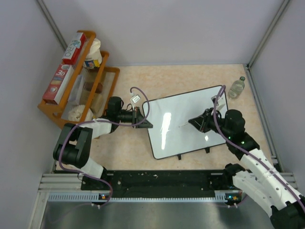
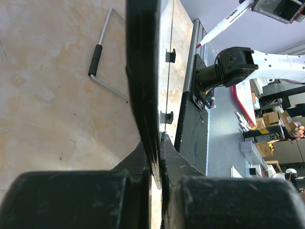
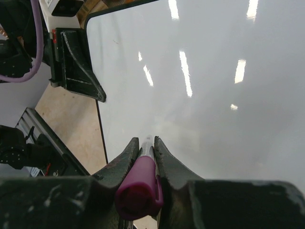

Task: Write a sentence on the whiteboard
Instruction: Write with the whiteboard marker on the whiteboard.

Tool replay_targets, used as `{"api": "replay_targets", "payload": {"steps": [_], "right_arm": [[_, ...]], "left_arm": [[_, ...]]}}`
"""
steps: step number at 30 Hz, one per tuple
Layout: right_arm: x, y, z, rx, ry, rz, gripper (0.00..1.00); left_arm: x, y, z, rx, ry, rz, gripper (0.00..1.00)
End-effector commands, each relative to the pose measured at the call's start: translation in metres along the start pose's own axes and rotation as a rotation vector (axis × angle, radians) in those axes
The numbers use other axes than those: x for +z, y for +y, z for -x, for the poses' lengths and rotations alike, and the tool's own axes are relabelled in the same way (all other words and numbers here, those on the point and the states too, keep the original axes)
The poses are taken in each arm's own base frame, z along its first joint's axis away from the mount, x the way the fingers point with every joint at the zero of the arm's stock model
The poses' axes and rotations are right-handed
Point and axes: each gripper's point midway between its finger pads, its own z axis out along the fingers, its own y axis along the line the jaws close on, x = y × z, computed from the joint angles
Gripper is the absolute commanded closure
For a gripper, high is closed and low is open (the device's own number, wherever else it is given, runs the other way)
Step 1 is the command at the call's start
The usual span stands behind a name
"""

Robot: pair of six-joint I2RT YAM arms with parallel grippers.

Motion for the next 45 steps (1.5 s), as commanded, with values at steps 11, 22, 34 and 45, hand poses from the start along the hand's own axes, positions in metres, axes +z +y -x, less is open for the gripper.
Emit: {"api": "replay_targets", "payload": {"steps": [11, 22, 34, 45], "right_arm": [[0.029, 0.044, 0.058, -0.16, -0.182, 0.08, 1.0], [0.056, 0.078, 0.08, -0.233, -0.224, 0.147, 1.0], [0.089, 0.098, 0.099, -0.255, -0.246, 0.173, 1.0], [0.105, 0.1, 0.103, -0.261, -0.253, 0.158, 1.0]], "left_arm": [[0.003, 0.018, -0.012, 0.11, 0.011, 0.037, 1.0], [0.004, 0.019, -0.012, 0.11, 0.013, 0.031, 1.0], [0.004, 0.022, -0.015, 0.101, 0.015, 0.032, 1.0], [0.005, 0.025, -0.014, 0.107, 0.015, 0.035, 1.0]]}}
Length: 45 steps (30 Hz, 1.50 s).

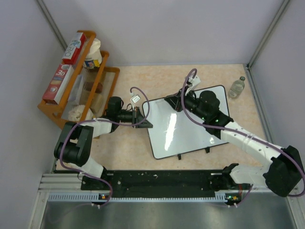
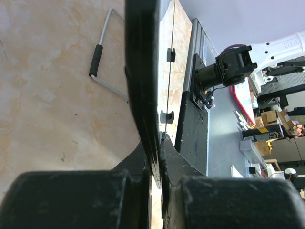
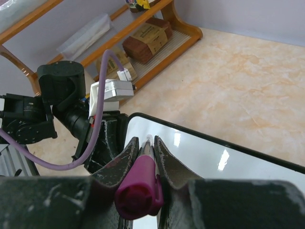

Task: Write a sentence on the whiteboard
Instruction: Write with the whiteboard marker on the whiteboard.

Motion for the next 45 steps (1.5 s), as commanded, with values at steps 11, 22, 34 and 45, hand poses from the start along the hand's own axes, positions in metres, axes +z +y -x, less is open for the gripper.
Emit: {"api": "replay_targets", "payload": {"steps": [11, 22, 34, 45], "right_arm": [[0.018, 0.003, 0.022, -0.022, -0.08, -0.012, 1.0], [0.02, -0.008, 0.003, -0.017, -0.036, -0.053, 1.0], [0.014, -0.014, -0.016, -0.012, 0.008, -0.071, 1.0], [0.011, -0.016, -0.028, -0.008, 0.039, -0.068, 1.0]], "left_arm": [[0.005, 0.02, -0.014, 0.118, 0.011, 0.038, 1.0], [0.005, 0.021, -0.015, 0.111, 0.013, 0.035, 1.0], [0.005, 0.022, -0.016, 0.109, 0.015, 0.039, 1.0], [0.005, 0.023, -0.016, 0.107, 0.017, 0.043, 1.0]]}}
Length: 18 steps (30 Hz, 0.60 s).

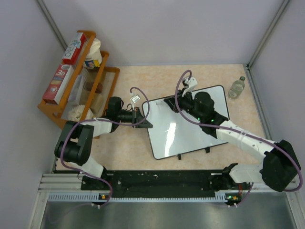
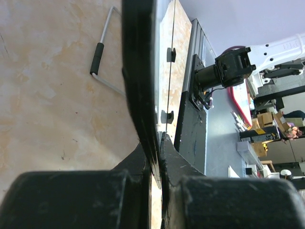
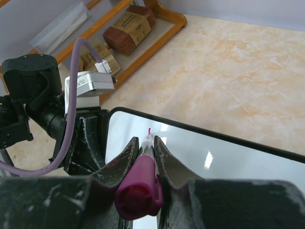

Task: Write a sentence on the whiteboard
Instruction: Write with the whiteboard marker on the whiteboard.

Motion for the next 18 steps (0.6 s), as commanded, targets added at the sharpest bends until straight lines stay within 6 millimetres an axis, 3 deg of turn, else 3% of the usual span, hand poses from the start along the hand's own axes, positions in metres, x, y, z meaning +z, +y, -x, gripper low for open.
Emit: {"api": "replay_targets", "payload": {"steps": [1, 18], "right_arm": [[-0.004, 0.003, -0.007, -0.007, 0.013, 0.01, 1.0], [-0.016, 0.001, -0.023, -0.005, 0.045, 0.013, 1.0]], "left_arm": [[0.005, 0.021, -0.015, 0.126, 0.017, 0.045, 1.0], [0.005, 0.021, -0.015, 0.13, 0.015, 0.051, 1.0]]}}
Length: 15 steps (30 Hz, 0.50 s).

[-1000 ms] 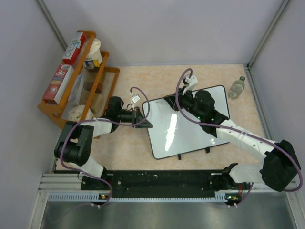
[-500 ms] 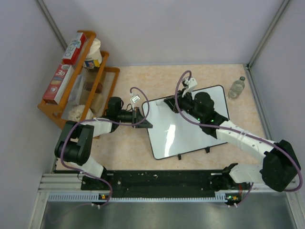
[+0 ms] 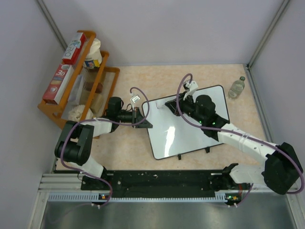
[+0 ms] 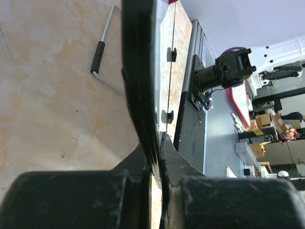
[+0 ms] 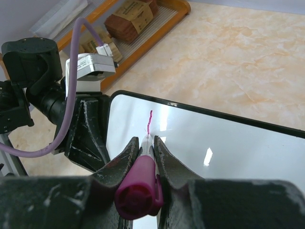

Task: Write a sentence on the whiteboard
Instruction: Write with the whiteboard marker on the whiteboard.

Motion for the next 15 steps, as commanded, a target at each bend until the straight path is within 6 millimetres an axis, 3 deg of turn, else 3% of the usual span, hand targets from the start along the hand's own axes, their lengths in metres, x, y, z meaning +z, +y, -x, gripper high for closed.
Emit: {"api": "replay_targets", "payload": {"steps": [1, 10, 15], "right_arm": [[-0.006, 0.002, -0.009, -0.013, 0.017, 0.001, 1.0], [-0.011, 0.005, -0.016, -0.013, 0.038, 0.008, 1.0], [-0.014, 0.009, -0.005, -0.017, 0.01, 0.018, 1.0]], "left_arm": [[0.005, 0.02, -0.014, 0.145, 0.016, 0.045, 1.0], [0.005, 0.021, -0.014, 0.146, 0.014, 0.051, 1.0], [0.005, 0.021, -0.014, 0.148, 0.013, 0.057, 1.0]]}}
